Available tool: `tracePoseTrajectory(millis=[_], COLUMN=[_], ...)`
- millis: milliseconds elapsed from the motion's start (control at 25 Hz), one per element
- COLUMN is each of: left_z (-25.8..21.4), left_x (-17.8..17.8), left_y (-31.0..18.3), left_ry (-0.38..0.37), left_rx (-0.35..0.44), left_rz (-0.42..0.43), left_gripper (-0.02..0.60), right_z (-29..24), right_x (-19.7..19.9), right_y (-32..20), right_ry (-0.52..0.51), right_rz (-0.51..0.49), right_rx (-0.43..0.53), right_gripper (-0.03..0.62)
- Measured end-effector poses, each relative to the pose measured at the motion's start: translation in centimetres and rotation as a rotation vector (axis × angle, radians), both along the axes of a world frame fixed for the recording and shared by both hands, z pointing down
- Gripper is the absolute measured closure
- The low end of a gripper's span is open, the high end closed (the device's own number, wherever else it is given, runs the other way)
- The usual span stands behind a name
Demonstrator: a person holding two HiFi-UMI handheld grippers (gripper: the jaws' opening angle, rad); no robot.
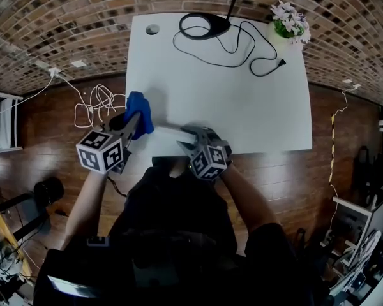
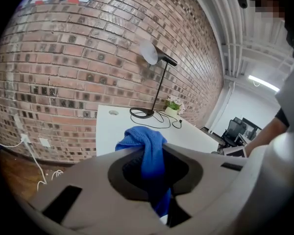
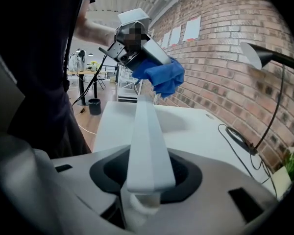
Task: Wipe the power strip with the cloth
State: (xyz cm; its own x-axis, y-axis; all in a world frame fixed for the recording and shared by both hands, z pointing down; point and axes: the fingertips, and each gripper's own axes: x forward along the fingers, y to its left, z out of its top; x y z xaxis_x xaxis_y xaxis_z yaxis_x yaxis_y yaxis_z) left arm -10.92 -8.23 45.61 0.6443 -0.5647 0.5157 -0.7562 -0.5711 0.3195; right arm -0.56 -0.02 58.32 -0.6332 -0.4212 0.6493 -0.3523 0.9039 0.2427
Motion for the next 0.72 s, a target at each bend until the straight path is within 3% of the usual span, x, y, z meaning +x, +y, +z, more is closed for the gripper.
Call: tracePoseTrajectory(millis=[160,360,440,560,720], left_z=[-0.4,0.1,-0.1,0.0,1.6], left_x=[-0.7,-1.0,-0.7,-0.2,1.0], left_y=[-0.2,-0.3,-0.2,0.2,1.5], left_ry=[-0.006,-0.084,-0.071,-0.082,-0.17], left_rx=[0.006,0.036,0.052,0.077,0.074], left_rz=[0.003,0.019,0.032,0.094,0.231], left_gripper=[0.531,0.531,0.526,0.522,0.518], right_z=[-0.1,-0.1,-0.1,-0.3,-1.3], right_x=[-0.2,-0.2,-0.1,0.4,0.6], right_y=[0.1,0.0,-0.3,-1.3,-2.7], right_ry=[0.057,0.115,0.145,0.222,0.296], right_rz=[-0.029,-0.044,-0.051,-0.086,-0.153], right_rx=[0.027,0.079,0.104,0.198,0.311], right_gripper=[0.439,0.439,0.439,0.441,0.441])
